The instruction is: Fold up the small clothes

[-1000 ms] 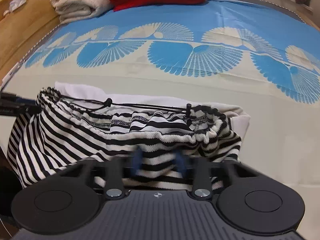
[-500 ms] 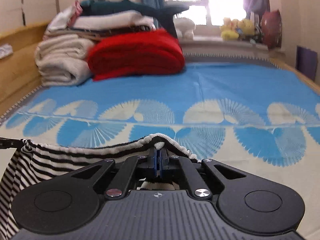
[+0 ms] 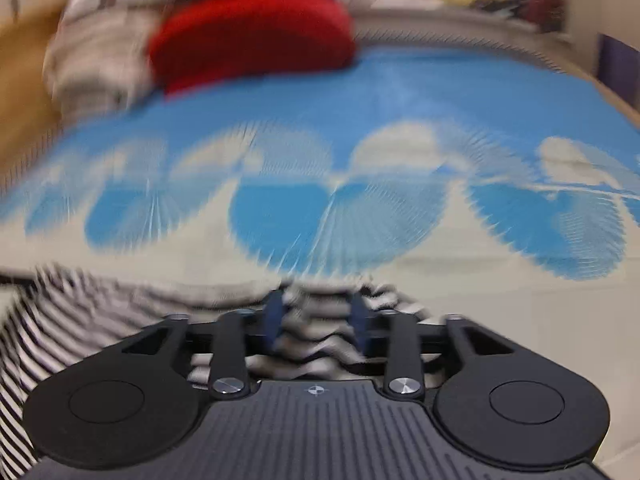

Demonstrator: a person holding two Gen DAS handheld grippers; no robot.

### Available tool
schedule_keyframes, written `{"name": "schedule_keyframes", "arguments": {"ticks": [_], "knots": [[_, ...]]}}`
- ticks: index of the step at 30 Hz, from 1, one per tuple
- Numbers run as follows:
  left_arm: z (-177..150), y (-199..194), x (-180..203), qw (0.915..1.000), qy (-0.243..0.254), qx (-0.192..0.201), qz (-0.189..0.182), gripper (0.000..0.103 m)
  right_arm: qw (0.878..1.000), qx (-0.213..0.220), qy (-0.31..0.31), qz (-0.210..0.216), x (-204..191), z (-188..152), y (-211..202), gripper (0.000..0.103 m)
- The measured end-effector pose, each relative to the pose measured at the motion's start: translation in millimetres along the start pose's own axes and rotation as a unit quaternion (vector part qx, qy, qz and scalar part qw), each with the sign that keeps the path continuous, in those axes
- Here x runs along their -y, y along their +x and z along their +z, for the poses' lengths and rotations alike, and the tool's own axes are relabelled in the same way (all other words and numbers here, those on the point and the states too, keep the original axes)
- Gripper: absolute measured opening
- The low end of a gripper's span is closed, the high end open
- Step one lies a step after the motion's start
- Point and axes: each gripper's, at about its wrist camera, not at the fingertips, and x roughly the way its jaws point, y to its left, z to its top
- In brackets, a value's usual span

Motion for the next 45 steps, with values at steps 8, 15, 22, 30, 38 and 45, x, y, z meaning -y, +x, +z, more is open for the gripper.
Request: {"name": "schedule_keyframes", "arguments": {"ticks": [8, 15, 22, 30, 38, 45], "knots": [[-8.8, 2.3, -12.5, 0.9992, 0.023, -0.03, -0.014, 0.057, 0.997, -0.049, 0.055, -0.012, 71.1, -12.6, -10.8, 0.054], [-9.9, 21.0, 2.5, 0.9985, 0.039, -0.038, -0.001, 0.034, 0.997, -0.079, -0.002, -0.021, 49.2, -17.6, 13.7, 0.001], [0.8, -4.5, 17.3, 0.9926, 0.057, 0.091, 0.055, 0.001, 0.996, 0.07, 0.026, -0.054, 47.0, 5.8, -17.0, 0.001], [-6.4, 9.3, 15.9, 0.9948, 0.067, -0.025, 0.073, 0.029, 0.993, -0.092, -0.007, -0.079, 38.5, -10.2, 23.6, 0.02], [-20.8, -44.7, -31.6, 0.9974, 0.011, -0.072, -0.001, 0.036, 0.99, -0.13, 0.041, -0.027, 60.0, -25.9, -23.7, 0.045], [-68.2, -68.2, -58.0, 0.987, 0.046, -0.15, -0.038, 0.041, 0.978, -0.21, 0.014, 0.014, 66.7, -74.9, -58.5, 0.046]]}}
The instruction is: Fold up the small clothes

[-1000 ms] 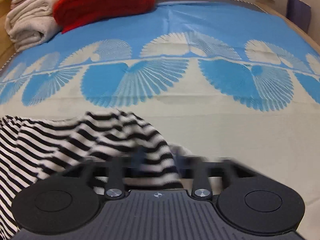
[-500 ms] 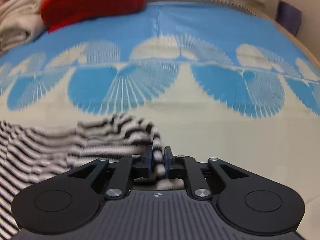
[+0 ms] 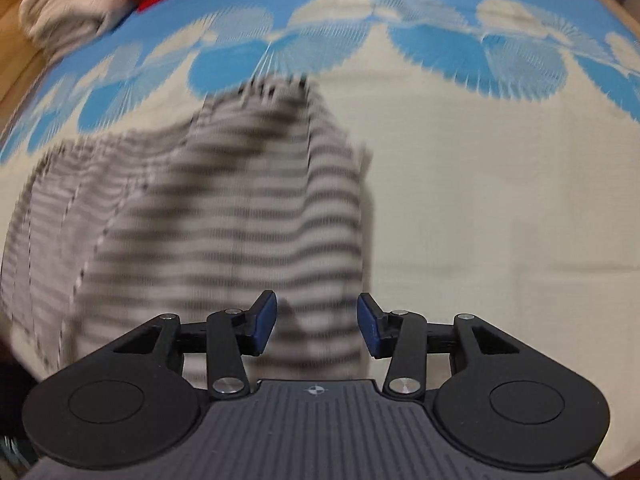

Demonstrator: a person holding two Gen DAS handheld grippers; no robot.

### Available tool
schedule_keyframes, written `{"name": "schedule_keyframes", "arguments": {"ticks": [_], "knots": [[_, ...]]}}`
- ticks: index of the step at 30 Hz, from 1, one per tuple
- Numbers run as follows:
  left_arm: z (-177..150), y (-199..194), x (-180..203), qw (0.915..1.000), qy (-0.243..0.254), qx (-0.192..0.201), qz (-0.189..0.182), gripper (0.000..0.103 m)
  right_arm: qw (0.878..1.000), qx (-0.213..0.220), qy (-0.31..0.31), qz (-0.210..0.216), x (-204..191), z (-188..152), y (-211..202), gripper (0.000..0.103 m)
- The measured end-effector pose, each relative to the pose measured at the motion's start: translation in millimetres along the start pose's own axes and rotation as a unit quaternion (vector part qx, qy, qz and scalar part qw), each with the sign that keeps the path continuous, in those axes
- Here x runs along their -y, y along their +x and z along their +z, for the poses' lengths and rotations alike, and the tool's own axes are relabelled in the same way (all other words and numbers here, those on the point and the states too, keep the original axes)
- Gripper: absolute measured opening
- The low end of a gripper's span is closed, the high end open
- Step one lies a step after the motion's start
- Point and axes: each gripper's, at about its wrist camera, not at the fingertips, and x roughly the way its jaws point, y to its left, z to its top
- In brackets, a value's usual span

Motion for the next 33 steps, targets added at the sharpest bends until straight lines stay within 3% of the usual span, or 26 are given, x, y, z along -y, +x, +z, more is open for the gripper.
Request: {"name": "schedule_keyframes", "arguments": {"ticks": [4, 10, 12, 13, 14, 16, 19, 21, 24, 26, 30, 33], "knots": [[-15.4, 7.7, 1.6, 0.9992, 0.026, -0.03, 0.009, 0.044, 0.999, -0.039, -0.021, 0.004, -0.9, -24.1, 0.5, 0.048], [-16.5, 22.9, 10.1, 0.9968, 0.057, -0.056, 0.003, 0.044, 0.998, -0.054, -0.036, -0.006, -5.0, -33.0, -3.4, 0.046], [-15.9, 24.1, 13.5, 0.9961, 0.065, -0.058, -0.01, 0.039, 0.998, -0.052, -0.035, 0.006, -4.3, -33.2, -6.8, 0.018], [-16.0, 23.7, 15.2, 0.9959, 0.072, -0.053, -0.012, 0.017, 0.998, -0.049, -0.034, 0.016, -3.0, -32.8, -8.5, 0.006], [-16.0, 22.0, 16.8, 0.9956, 0.08, -0.048, -0.007, 0.006, 0.998, -0.042, -0.032, 0.024, -1.5, -31.1, -11.3, 0.004], [-14.6, 11.7, 17.5, 0.9961, 0.084, -0.026, -0.01, 0.006, 0.999, -0.006, -0.032, 0.032, 0.1, -27.8, -25.6, 0.003], [-10.1, -19.7, 4.4, 0.9978, 0.048, 0.039, -0.026, 0.005, 0.996, 0.06, 0.022, 0.058, 17.3, -21.0, -53.9, 0.0], [-14.3, -22.6, -3.8, 0.9985, 0.043, 0.034, 0.005, 0.005, 0.994, 0.079, 0.043, 0.054, 26.8, -21.6, -65.0, 0.0], [-28.1, 8.3, -5.9, 0.9956, 0.052, -0.064, 0.045, 0.001, 0.998, 0.027, 0.048, 0.021, 33.7, -29.3, -49.4, 0.0], [-33.8, 16.3, 9.0, 0.9897, 0.101, -0.084, 0.057, 0.001, 0.999, -0.024, 0.029, 0.0, 28.8, -36.0, -30.7, 0.0], [-26.8, 4.0, 18.1, 0.9935, 0.091, -0.051, 0.044, 0.003, 0.998, -0.053, 0.014, -0.023, 20.5, -38.3, -18.2, 0.0], [-19.3, -10.1, 20.2, 0.9964, 0.078, -0.013, 0.031, 0.019, 0.999, -0.049, 0.009, -0.019, 15.5, -37.0, -22.7, 0.002]]}}
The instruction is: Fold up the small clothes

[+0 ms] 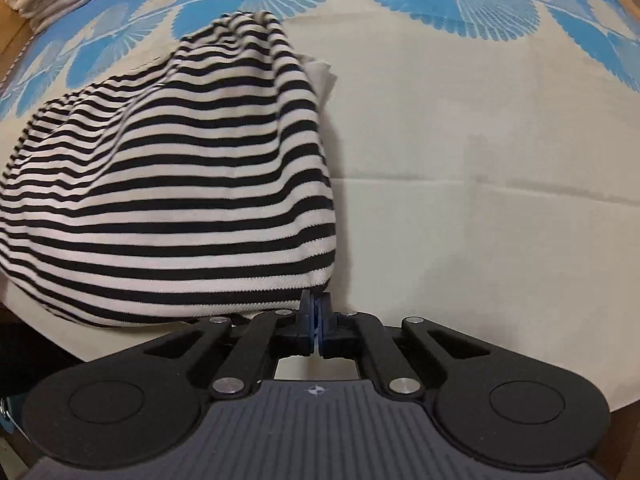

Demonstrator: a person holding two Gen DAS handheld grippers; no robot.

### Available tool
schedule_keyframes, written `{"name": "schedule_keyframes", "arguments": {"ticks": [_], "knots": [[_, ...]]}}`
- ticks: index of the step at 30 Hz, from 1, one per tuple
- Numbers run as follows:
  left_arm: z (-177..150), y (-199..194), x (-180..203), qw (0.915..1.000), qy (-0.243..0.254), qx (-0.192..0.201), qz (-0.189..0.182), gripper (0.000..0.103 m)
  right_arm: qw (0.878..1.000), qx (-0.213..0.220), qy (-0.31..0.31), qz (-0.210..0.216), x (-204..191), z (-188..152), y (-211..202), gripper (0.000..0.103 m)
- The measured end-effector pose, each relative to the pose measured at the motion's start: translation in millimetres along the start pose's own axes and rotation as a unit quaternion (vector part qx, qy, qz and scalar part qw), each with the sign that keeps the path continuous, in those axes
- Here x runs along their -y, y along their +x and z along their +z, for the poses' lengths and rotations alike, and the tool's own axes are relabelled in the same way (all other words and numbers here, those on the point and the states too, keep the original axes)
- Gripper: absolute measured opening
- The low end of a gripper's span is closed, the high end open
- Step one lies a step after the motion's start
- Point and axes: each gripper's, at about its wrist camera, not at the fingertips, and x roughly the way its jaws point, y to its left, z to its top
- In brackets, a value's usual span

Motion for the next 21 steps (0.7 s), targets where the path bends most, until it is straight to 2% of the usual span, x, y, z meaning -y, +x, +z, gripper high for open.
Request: {"name": "schedule_keyframes", "arguments": {"ticks": [1, 3, 4, 5, 7, 9, 11, 13, 15, 17, 21], "knots": [[3.0, -3.4, 1.9, 0.9999, -0.004, 0.01, -0.006, 0.023, 1.0, 0.005, -0.004, 0.002, -2.6, 1.0, -2.7, 0.003], [9.5, -5.4, 5.6, 0.9995, -0.007, 0.019, -0.023, 0.024, 1.0, 0.018, -0.006, 0.002, -3.1, -1.1, -6.6, 0.016], [12.1, -4.9, 9.7, 0.9994, -0.003, 0.019, -0.03, 0.024, 1.0, 0.019, -0.004, 0.012, -1.9, -0.7, -8.0, 0.025], [13.4, -3.5, 14.5, 0.9993, 0.003, 0.017, -0.034, 0.024, 1.0, 0.014, -0.003, 0.024, -1.4, 1.6, -4.2, 0.027], [17.1, 3.3, 26.1, 0.9989, 0.022, 0.006, -0.04, 0.025, 0.999, -0.007, -0.017, 0.031, -5.5, 1.9, 5.0, 0.027], [16.4, 9.6, 34.6, 0.9984, 0.042, -0.005, -0.039, 0.027, 0.998, -0.027, -0.052, 0.016, -13.0, -1.2, 15.2, 0.027], [16.4, 16.3, 42.1, 0.998, 0.056, -0.009, -0.029, 0.027, 0.997, -0.053, -0.058, 0.006, -13.5, -4.0, 25.3, 0.014], [21.8, 20.9, 39.0, 0.9987, 0.048, 0.001, -0.019, 0.027, 0.996, -0.062, -0.058, 0.003, -10.9, -4.7, 28.4, 0.009], [29.2, 20.4, 30.9, 0.9994, 0.017, 0.028, -0.012, 0.027, 0.996, -0.06, -0.058, -0.011, -9.0, -3.4, 26.4, 0.009], [36.8, 20.6, 21.0, 0.9981, -0.022, 0.057, -0.002, 0.027, 0.998, -0.036, -0.039, -0.017, -4.4, 1.0, 18.1, 0.009], [48.4, 25.7, 10.1, 0.9913, -0.073, 0.105, 0.032, 0.03, 0.998, 0.064, 0.016, -0.023, 8.2, 14.9, -9.3, 0.015]]}}
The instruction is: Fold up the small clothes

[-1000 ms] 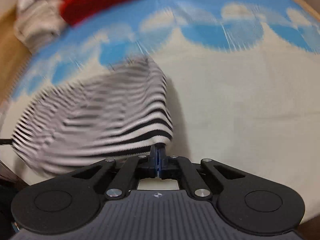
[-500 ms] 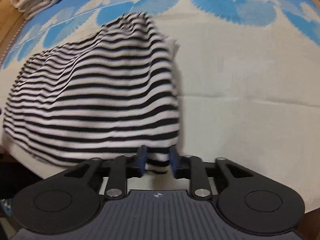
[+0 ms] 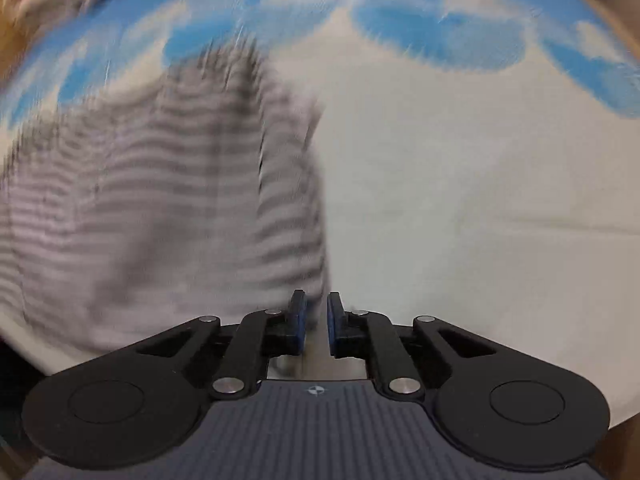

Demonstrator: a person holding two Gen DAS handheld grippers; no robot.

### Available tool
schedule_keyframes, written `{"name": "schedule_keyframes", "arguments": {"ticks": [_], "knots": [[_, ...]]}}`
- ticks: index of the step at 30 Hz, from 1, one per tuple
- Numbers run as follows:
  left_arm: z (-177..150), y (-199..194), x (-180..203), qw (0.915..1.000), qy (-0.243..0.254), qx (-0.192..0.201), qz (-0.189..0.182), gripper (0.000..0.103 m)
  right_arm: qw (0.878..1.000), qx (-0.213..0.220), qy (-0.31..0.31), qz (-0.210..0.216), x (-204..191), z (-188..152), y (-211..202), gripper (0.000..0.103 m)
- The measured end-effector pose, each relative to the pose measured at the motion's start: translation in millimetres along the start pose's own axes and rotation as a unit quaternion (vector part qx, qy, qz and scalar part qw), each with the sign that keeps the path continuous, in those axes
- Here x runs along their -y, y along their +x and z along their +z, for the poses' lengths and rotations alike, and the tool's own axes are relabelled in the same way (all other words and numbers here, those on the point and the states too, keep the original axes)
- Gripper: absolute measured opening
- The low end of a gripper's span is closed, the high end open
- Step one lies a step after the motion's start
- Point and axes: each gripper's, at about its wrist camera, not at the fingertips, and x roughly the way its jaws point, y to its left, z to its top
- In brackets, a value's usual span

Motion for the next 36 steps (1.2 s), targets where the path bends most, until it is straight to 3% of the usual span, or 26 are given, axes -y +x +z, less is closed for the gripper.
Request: {"name": "schedule_keyframes", "arguments": {"ticks": [2, 5, 9, 15, 19, 21, 22, 24, 25, 27, 29, 30, 33, 35, 36], "knots": [[6.7, 6.3, 0.6, 0.9998, -0.01, 0.015, 0.006, 0.034, 0.999, 0.04, 0.027, 0.007, 4.0, 8.6, -6.0, 0.021], [17.3, 17.2, 4.5, 0.9994, -0.019, 0.029, 0.006, 0.042, 0.996, 0.082, 0.033, -0.001, -1.9, 20.8, -7.4, 0.04], [30.4, 32.9, 12.0, 0.9992, -0.023, 0.03, 0.011, 0.043, 0.994, 0.101, 0.043, -0.002, -11.5, 40.0, 5.5, 0.045], [42.6, 49.9, 17.2, 0.999, -0.021, 0.033, 0.019, 0.043, 0.994, 0.097, 0.046, -0.027, -26.2, 59.6, 39.8, 0.046], [47.8, 59.0, 17.9, 0.9991, -0.016, 0.029, 0.025, 0.042, 0.99, 0.13, 0.042, -0.024, -33.4, 73.5, 47.6, 0.045], [50.1, 63.8, 16.4, 0.9993, -0.015, 0.023, 0.027, 0.04, 0.991, 0.128, 0.039, -0.019, -34.3, 77.5, 55.0, 0.034], [50.8, 66.3, 15.6, 0.9994, -0.017, 0.019, 0.025, 0.032, 0.992, 0.123, 0.038, -0.016, -34.5, 79.8, 59.2, 0.016], [52.7, 70.0, 14.4, 0.9996, -0.017, 0.012, 0.016, 0.007, 0.992, 0.123, 0.036, -0.006, -35.5, 83.7, 63.7, 0.005], [53.9, 68.9, 15.1, 0.9996, -0.013, 0.018, 0.014, 0.001, 0.991, 0.129, 0.034, -0.005, -36.2, 85.5, 64.0, 0.002], [58.5, 52.9, 19.0, 0.9943, -0.001, 0.088, 0.06, 0.001, 0.988, 0.149, 0.031, -0.011, -37.4, 88.8, 61.3, 0.001], [61.1, 40.0, 16.1, 0.9901, -0.023, 0.129, 0.049, 0.001, 0.982, 0.186, 0.039, -0.01, -36.5, 91.0, 51.7, 0.001], [61.7, 40.6, 14.8, 0.991, -0.029, 0.124, 0.043, 0.001, 0.977, 0.207, 0.042, -0.008, -36.4, 92.2, 46.2, 0.001], [62.5, 54.1, 13.1, 0.9977, -0.032, 0.054, 0.027, 0.007, 0.977, 0.209, 0.036, -0.026, -38.3, 95.5, 46.3, 0.004], [61.2, 48.3, 11.4, 0.9977, -0.031, 0.052, 0.032, 0.029, 0.985, 0.165, 0.038, -0.032, -36.9, 96.4, 57.1, 0.01], [60.2, 41.9, 8.6, 0.9974, -0.033, 0.058, 0.028, 0.032, 0.987, 0.154, 0.036, -0.035, -37.3, 95.5, 58.6, 0.018]]}}
